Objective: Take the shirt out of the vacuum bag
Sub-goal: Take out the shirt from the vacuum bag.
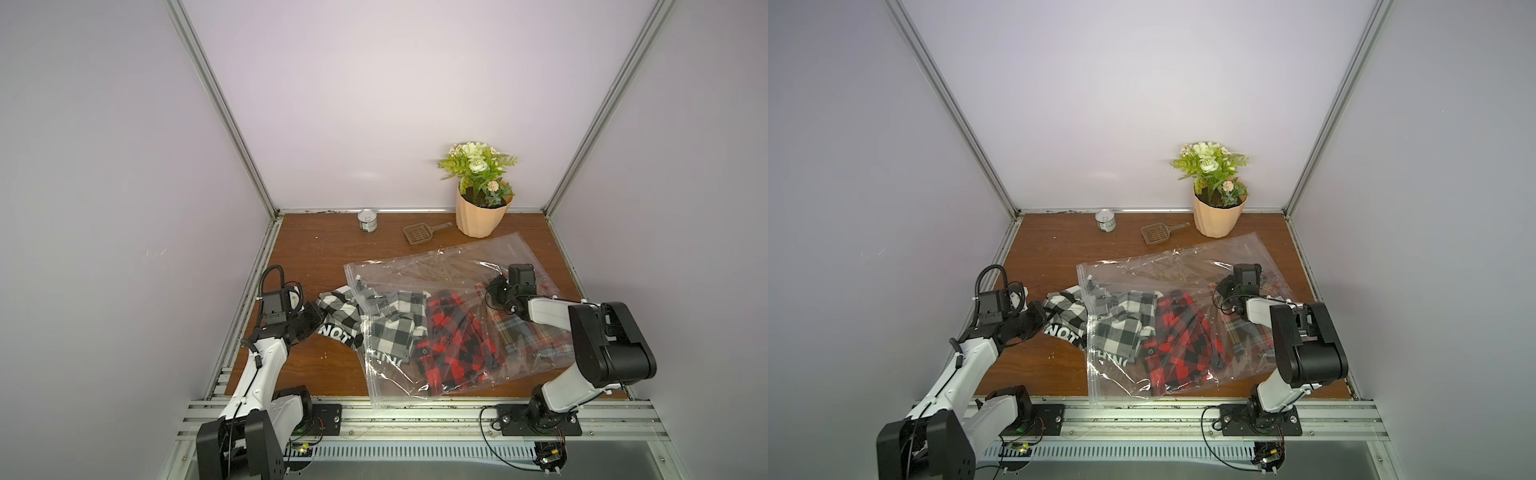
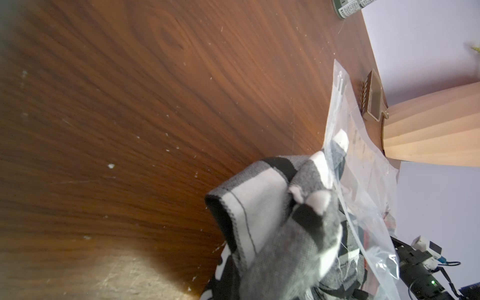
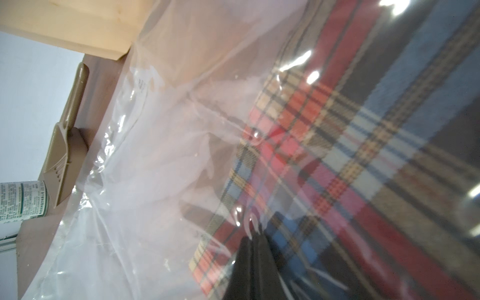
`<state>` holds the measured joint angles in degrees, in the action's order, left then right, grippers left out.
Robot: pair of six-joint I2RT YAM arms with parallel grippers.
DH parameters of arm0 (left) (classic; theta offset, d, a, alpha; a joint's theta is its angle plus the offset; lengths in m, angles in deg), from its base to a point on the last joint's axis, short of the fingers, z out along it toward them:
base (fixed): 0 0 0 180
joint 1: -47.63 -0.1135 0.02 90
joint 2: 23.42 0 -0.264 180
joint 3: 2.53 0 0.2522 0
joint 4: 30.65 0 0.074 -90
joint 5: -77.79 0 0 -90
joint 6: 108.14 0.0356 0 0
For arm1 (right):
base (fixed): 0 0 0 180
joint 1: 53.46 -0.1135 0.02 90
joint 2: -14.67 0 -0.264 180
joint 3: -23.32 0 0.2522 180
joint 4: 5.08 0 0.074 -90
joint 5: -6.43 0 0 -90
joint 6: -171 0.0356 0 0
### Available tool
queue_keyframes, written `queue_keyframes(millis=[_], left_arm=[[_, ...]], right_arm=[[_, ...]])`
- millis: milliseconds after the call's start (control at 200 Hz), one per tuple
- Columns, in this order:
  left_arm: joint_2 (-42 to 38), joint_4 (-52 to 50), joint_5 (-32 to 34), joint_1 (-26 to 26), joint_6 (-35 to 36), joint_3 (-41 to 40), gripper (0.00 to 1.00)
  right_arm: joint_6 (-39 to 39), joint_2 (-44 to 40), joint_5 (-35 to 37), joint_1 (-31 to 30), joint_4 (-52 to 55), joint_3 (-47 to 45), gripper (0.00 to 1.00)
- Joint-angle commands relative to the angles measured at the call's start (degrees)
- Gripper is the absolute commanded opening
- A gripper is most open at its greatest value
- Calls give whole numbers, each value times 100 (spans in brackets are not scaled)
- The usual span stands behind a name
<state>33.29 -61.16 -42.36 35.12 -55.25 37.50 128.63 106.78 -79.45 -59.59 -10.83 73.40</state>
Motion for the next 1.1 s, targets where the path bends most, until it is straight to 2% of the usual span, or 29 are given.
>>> queue_keyframes(millis=[0,85,115,165,220,305,335,445,505,595,685,896,981,1096], left_arm=[[63,95,89,-137,-138,-29,0],[47,82,-52,-136,-78,7,2],[13,52,-76,-137,-78,50,13],[-66,-53,-36,-135,-78,187,40],[-194,-325,167,-137,-15,458,58],[-389,-880,624,-137,183,1018,70],[-448,-1043,735,-137,262,1215,80],[-488,-1102,786,-137,439,1612,91],[-246,-913,390,-114,551,1689,94],[433,-647,10,141,822,1788,97],[1035,-651,264,495,1280,2087,98],[2081,-924,489,577,1988,2519,99],[2404,-927,640,673,2124,2554,99],[2830,-940,681,786,2298,2652,99]], right_arm=[[27,237,186,101,474,-11,0],[20,254,148,99,439,-7,0],[12,270,123,103,430,10,0],[-4,306,77,103,430,41,0],[-26,333,26,103,419,83,0],[-69,323,-52,102,396,128,0],[-86,307,-89,99,382,137,0],[-152,233,-224,85,360,199,0],[-197,175,-303,62,342,231,2],[-296,51,-377,12,374,279,11],[-413,-120,-464,-10,385,298,28],[-706,-602,-556,-148,546,413,64],[-831,-706,-731,-197,553,519,73],[-1021,-782,-1209,-366,462,711,77]])
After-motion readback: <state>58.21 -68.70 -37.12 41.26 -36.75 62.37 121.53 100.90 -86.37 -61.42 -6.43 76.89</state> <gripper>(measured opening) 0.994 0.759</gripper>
